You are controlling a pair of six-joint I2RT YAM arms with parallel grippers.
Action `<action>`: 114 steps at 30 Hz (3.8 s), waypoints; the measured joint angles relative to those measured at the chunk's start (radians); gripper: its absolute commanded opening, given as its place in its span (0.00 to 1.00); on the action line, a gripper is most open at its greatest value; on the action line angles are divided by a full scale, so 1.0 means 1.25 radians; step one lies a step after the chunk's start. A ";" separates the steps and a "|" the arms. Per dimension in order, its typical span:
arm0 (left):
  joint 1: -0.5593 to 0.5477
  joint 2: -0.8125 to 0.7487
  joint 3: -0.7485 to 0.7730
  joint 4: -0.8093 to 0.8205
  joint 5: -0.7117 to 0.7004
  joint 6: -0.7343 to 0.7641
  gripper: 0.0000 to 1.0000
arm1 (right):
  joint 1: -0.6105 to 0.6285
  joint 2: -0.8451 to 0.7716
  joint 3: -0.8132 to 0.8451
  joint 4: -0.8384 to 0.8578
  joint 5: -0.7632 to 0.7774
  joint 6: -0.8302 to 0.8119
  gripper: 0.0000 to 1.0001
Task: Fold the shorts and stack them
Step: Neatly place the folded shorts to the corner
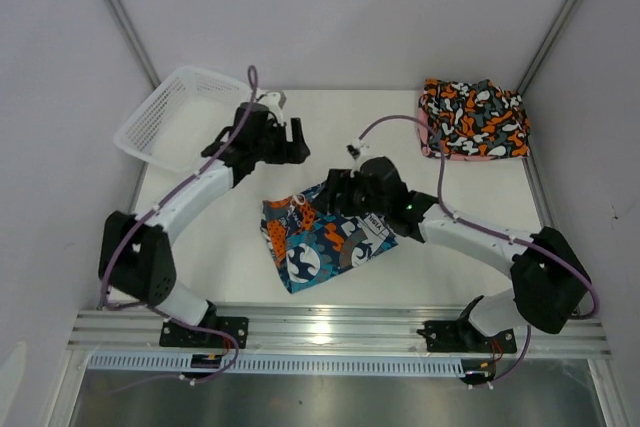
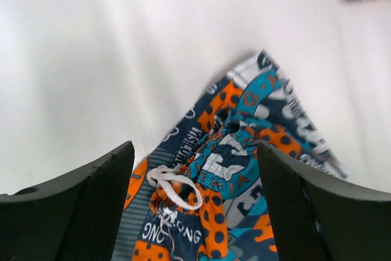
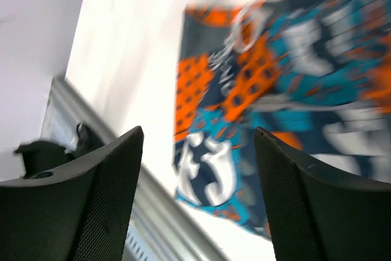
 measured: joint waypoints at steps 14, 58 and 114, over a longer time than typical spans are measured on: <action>0.031 -0.392 -0.474 0.014 -0.058 -0.175 0.87 | -0.248 0.045 0.084 -0.266 0.011 -0.276 1.00; -0.053 -0.358 -0.726 0.390 -0.065 -0.300 0.93 | -0.352 0.260 0.081 -0.191 -0.230 -0.380 0.32; -0.127 0.378 0.190 0.430 0.057 -0.303 0.00 | -0.608 0.256 0.446 -0.318 -0.080 -0.322 0.00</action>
